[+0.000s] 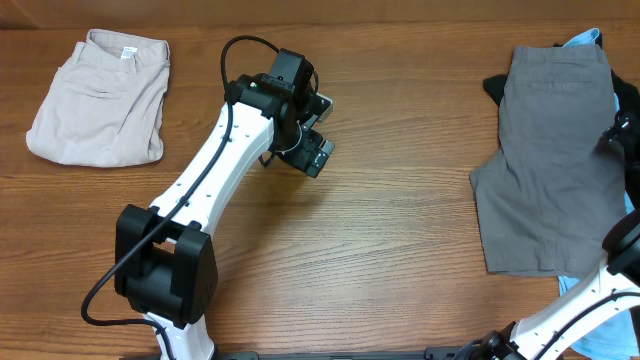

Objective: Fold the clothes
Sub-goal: 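Lift the grey shorts with the right gripper and drop them mid-table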

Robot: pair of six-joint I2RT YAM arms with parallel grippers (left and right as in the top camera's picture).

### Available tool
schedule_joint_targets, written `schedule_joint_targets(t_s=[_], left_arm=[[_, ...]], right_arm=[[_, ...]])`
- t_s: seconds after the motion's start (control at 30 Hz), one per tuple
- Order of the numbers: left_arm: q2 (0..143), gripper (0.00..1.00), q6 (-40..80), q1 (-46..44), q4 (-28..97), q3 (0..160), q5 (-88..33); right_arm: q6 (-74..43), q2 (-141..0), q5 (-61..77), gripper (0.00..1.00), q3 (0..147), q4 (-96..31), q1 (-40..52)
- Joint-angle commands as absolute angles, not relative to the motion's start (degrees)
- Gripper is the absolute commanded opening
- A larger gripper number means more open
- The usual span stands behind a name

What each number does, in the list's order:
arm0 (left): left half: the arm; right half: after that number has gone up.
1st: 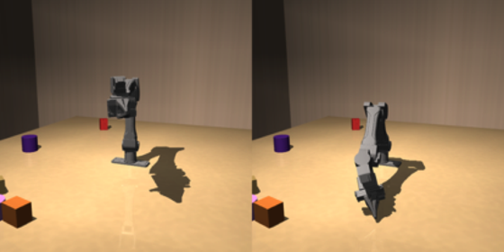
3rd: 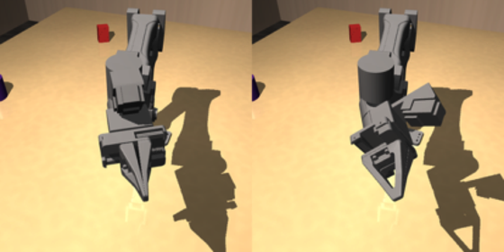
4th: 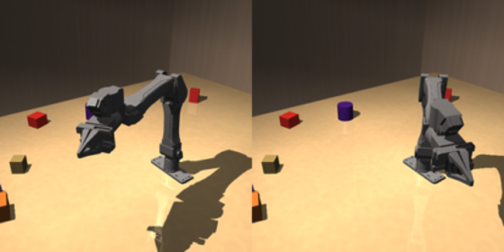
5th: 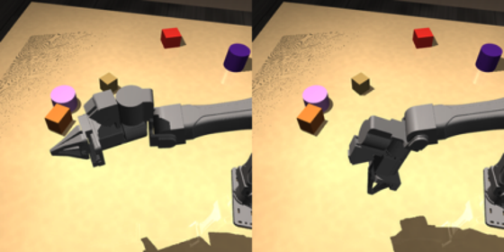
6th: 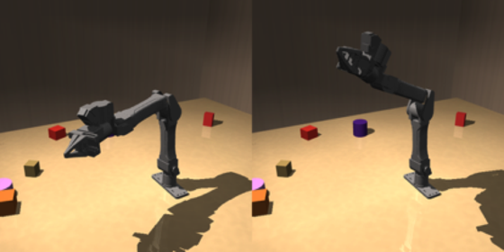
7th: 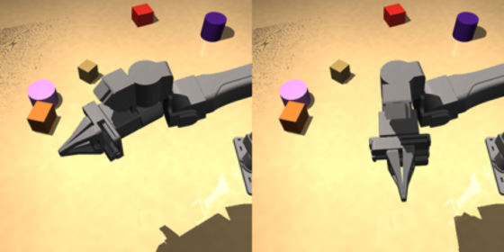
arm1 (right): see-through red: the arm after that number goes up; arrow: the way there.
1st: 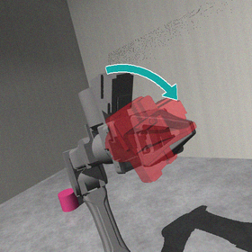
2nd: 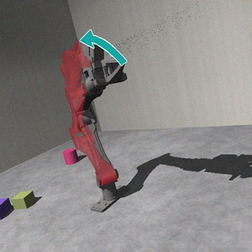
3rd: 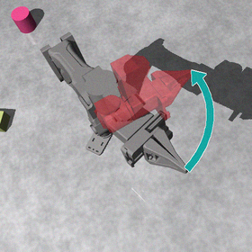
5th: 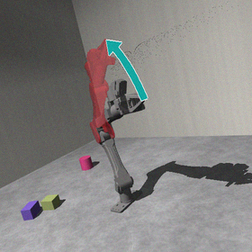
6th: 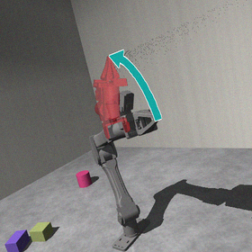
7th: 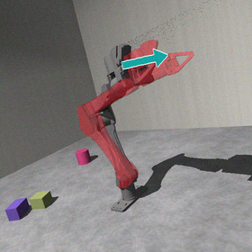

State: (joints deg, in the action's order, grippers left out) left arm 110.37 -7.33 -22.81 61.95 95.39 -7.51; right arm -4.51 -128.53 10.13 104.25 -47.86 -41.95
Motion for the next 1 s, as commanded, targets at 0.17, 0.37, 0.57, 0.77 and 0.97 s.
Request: schedule_joint_targets(t_s=[0.17,0.37,0.57,0.77,0.97], left_arm=[[108.9,0.95,-6.0,-22.9,61.1,96.6,-4.0],[108.9,0.94,-6.0,-22.9,61.0,96.6,-3.8],[108.9,0.95,-6.0,-22.9,60.3,96.6,-3.8],[108.9,0.97,-6.1,-22.9,59.7,96.6,-3.8],[108.9,0.98,-6.2,-22.9,59.8,96.6,-3.9]], right_arm=[[-4.3,-131.9,9.0,0.55,104.9,-47.0,-42.1],[-5.1,-130.9,9.1,0.30,105.3,-47.2,-42.2],[-6.0,-125.6,9.1,0.33,109.1,-51.1,-42.1],[-6.2,-124.0,9.1,0.28,109.3,-53.3,-42.0],[-6.2,-124.4,9.0,0.37,106.3,-50.4,-42.0]])
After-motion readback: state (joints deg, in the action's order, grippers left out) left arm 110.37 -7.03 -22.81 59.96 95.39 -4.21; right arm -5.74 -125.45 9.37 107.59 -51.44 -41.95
